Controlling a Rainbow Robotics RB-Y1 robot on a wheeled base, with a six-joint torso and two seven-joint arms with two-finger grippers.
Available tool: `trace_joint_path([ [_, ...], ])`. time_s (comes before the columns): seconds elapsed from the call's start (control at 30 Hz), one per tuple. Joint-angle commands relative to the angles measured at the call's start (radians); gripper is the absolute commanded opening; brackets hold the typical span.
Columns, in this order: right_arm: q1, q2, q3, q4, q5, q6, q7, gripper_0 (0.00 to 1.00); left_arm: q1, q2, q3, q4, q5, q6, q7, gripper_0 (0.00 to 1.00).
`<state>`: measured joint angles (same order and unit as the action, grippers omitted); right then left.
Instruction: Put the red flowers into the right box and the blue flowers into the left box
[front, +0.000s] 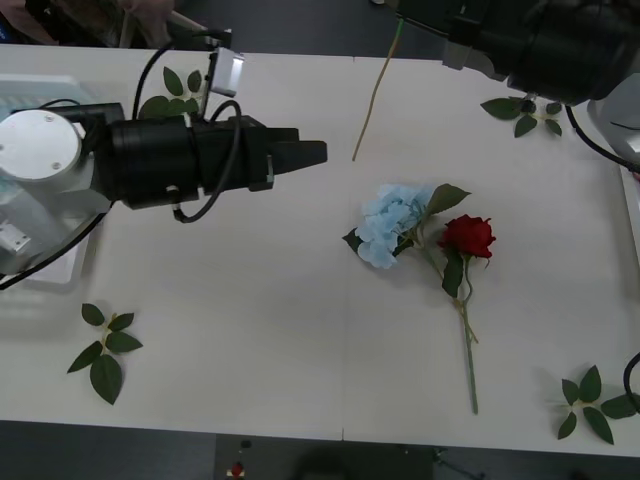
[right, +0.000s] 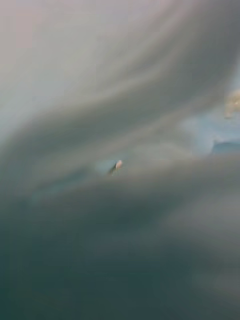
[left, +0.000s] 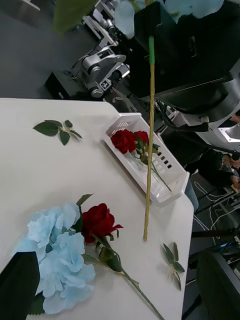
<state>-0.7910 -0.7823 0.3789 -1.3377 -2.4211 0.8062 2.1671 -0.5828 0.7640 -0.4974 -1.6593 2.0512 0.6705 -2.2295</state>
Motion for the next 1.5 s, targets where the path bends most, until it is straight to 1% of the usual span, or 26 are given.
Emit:
trace_joint_path([
  [0.03, -0.016, 0.001, -0.008, -0.017, 0.027, 0.022, 0.013, 0.0, -0.14, -0.052, -0.03, 0.069, -0.036, -0.002, 0.01, 0.91],
  [0.2, -0.016, 0.011, -0.002, -0.017, 0.027, 0.042, 0.002, 0.0, -0.275, -0.077, -0.113, 0.164, -0.034, -0.003, 0.016, 0.91],
  [0.23, -0.016, 0.014, -0.002, -0.017, 0.028, 0.045, 0.0, 0.0, -0.304, -0.077, -0.136, 0.179, -0.025, -0.005, 0.019, 0.9],
  [0.27, -0.016, 0.014, -0.002, -0.018, 0.028, 0.045, 0.0, 0.0, -0.31, -0.078, -0.142, 0.184, -0.025, -0.005, 0.019, 0.87],
  [0.3, -0.016, 0.017, 0.005, -0.018, 0.03, 0.048, -0.003, 0.0, -0.339, -0.081, -0.161, 0.204, -0.014, -0.006, 0.022, 0.37],
  [0.33, -0.016, 0.017, 0.012, -0.017, 0.031, 0.047, -0.003, 0.0, -0.356, -0.086, -0.168, 0.217, -0.005, -0.006, 0.027, 0.02],
  [0.37, -0.016, 0.017, 0.017, -0.018, 0.03, 0.044, -0.001, 0.0, -0.365, -0.091, -0.174, 0.227, -0.002, -0.006, 0.028, 0.0],
  [0.53, -0.016, 0.017, 0.02, -0.018, 0.03, 0.05, -0.007, 0.0, -0.413, -0.117, -0.188, 0.277, 0.004, -0.006, 0.036, 0.0],
  [0.97, -0.016, 0.018, 0.025, -0.025, 0.03, 0.048, -0.013, 0.0, -0.422, -0.114, -0.188, 0.285, 0.003, -0.023, 0.034, 0.0],
  [1.13, -0.016, 0.017, 0.025, -0.026, 0.028, 0.045, -0.024, 0.0, -0.422, -0.094, -0.188, 0.285, -0.003, -0.023, 0.033, 0.0],
  [1.27, -0.016, 0.012, 0.025, -0.026, 0.028, 0.044, -0.029, 0.0, -0.42, -0.038, -0.188, 0.28, 0.012, -0.012, 0.037, 0.0],
  [1.3, -0.014, 0.008, 0.025, -0.028, 0.03, 0.045, -0.033, 0.33, -0.422, -0.005, -0.188, 0.271, 0.034, -0.009, 0.037, 0.0],
  [1.33, -0.016, 0.003, 0.025, -0.028, 0.034, 0.045, -0.033, 0.63, -0.422, 0.02, -0.188, 0.263, 0.05, 0.0, 0.041, 0.0],
  [1.37, -0.014, 0.001, 0.025, -0.028, 0.042, 0.045, -0.033, 0.71, -0.422, 0.032, -0.188, 0.26, 0.058, 0.004, 0.041, 0.0],
  [1.4, -0.017, -0.002, 0.025, -0.029, 0.06, 0.044, -0.033, 0.77, -0.42, 0.06, -0.188, 0.253, 0.08, 0.014, 0.042, 0.0],
  [1.5, -0.017, -0.014, 0.025, -0.04, 0.065, 0.045, -0.032, 0.85, -0.42, 0.149, -0.188, 0.233, 0.119, 0.05, 0.044, 0.0],
])
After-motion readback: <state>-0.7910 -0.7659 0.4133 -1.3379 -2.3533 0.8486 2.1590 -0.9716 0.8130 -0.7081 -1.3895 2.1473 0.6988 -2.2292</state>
